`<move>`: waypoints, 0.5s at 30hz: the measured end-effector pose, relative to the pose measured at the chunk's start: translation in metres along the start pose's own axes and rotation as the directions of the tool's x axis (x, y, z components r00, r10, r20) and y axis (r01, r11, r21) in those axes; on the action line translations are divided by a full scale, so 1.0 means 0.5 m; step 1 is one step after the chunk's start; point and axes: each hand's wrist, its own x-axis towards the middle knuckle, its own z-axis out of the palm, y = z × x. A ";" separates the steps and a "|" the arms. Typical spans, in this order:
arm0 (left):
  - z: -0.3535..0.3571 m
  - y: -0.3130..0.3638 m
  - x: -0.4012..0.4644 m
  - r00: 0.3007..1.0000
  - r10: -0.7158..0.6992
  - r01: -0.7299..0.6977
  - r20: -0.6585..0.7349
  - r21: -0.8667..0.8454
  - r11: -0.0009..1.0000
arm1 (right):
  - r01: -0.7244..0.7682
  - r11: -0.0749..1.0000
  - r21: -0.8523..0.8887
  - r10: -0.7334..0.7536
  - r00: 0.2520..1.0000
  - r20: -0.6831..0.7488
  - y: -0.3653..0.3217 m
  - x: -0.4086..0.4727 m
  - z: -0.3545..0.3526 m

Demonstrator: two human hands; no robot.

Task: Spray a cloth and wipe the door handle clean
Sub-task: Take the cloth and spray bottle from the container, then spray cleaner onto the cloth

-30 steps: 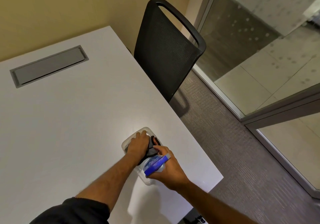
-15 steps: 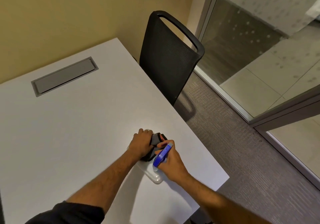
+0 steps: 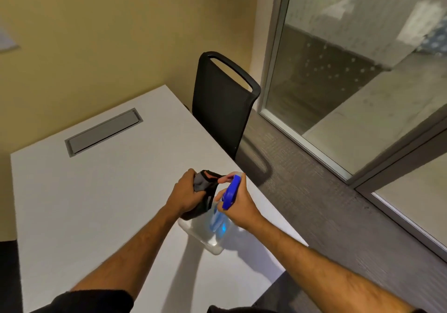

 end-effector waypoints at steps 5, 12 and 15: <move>-0.007 0.121 -0.022 0.986 0.057 -0.071 -0.155 -0.085 0.994 | 0.125 0.991 -0.041 -0.126 0.992 -0.031 -0.078 -0.014 -0.108; -0.009 0.391 -0.010 0.958 0.199 -0.240 -0.207 -0.200 0.950 | 0.236 0.971 -0.024 -0.235 0.945 -0.225 -0.195 -0.072 -0.320; 0.007 0.512 -0.015 0.946 0.177 -0.262 -0.271 -0.323 0.910 | 0.292 0.956 -0.009 -0.282 0.917 -0.281 -0.243 -0.106 -0.409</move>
